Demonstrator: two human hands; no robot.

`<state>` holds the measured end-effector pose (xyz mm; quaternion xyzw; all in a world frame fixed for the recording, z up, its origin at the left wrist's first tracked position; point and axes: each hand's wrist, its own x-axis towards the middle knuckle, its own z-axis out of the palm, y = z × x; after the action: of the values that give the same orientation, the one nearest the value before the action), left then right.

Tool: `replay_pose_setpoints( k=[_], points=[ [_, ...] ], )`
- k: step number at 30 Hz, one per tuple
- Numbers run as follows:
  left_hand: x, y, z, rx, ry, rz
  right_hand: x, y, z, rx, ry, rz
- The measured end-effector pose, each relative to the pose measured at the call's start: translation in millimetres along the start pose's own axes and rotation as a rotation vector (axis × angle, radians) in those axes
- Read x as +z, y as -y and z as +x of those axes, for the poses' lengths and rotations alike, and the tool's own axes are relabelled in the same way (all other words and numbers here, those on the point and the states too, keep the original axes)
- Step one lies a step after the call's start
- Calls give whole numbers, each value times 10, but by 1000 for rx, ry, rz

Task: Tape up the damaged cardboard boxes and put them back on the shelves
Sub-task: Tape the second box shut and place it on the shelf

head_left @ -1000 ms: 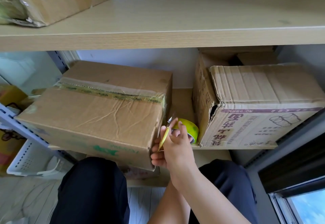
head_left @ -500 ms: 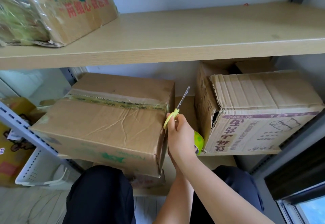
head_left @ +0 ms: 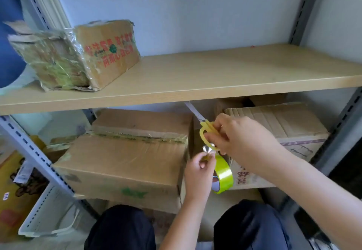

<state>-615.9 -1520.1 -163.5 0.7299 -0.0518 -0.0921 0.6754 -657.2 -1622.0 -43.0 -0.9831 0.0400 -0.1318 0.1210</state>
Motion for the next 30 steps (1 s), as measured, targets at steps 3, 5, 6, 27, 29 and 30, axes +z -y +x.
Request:
replay_pose_setpoints(
  k=[3,5,6,27,29,30],
  points=[
    [-146,-163,-39,45,56,3,-566,70,-28,-108,-89,-105],
    [-264,-294,-51,59,96,5,-823,117,-14,-144,-119,-107],
    [-324,-347,-60,62,114,7,-913,127,17,-157,-146,-92],
    [-1053,-1177,-83,118,166,-113,-614,497,648,-254,-73,154],
    [-1079,-1220,-52,127,162,-135,-651,527,672,-283,-54,248],
    [-1091,-1242,-43,129,164,-144,-656,544,686,-301,-19,297]
  ],
)
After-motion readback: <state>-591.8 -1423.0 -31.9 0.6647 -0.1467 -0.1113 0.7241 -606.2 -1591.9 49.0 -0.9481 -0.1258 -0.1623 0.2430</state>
